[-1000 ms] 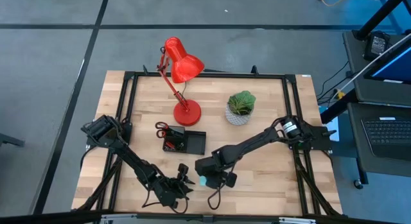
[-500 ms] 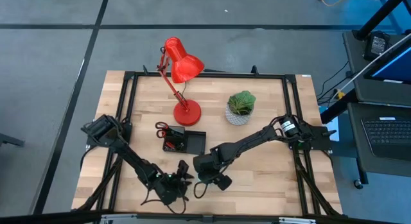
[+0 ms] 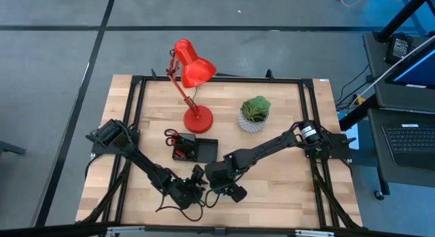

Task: Pick and place office supplies into organizer
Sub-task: Put the blue sticky notes into the black desk organizer

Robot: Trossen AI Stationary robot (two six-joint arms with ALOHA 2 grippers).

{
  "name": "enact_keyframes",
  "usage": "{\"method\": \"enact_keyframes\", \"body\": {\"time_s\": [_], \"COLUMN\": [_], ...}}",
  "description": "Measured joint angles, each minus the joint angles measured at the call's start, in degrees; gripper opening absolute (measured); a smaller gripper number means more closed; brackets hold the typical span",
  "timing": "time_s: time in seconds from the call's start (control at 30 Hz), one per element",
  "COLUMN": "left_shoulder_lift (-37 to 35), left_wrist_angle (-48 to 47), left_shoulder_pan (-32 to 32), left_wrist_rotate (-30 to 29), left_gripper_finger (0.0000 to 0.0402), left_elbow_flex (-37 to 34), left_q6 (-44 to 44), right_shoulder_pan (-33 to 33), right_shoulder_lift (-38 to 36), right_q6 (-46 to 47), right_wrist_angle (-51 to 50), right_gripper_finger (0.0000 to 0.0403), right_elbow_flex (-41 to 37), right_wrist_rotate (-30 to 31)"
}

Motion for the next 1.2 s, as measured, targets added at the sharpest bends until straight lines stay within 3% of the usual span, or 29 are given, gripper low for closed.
{"method": "enact_keyframes", "body": {"time_s": [0.17,0.67,0.93,1.2], "left_shoulder_lift": [0.0,0.0,0.0,2.0], "left_wrist_angle": [-0.1,1.4,3.8,5.4], "left_shoulder_pan": [-0.6,-1.1,-1.1,0.7], "left_wrist_rotate": [-0.3,-0.3,1.0,0.8], "left_gripper_finger": [0.0135,0.0134,0.0137,0.0139], "left_elbow_flex": [0.0,0.0,0.0,0.1], "left_q6": [-1.5,-1.4,7.5,8.7], "right_shoulder_pan": [0.0,0.0,-0.3,-0.8], "right_shoulder_lift": [-0.7,-0.4,-0.9,-1.0], "right_q6": [0.1,-7.2,-5.6,-1.0], "right_wrist_angle": [0.3,-5.0,3.7,8.9], "right_gripper_finger": [0.0194,0.0194,0.0194,0.0194], "right_elbow_flex": [0.1,0.1,-6.3,-9.7], "right_wrist_rotate": [0.0,10.4,10.3,9.7]}}
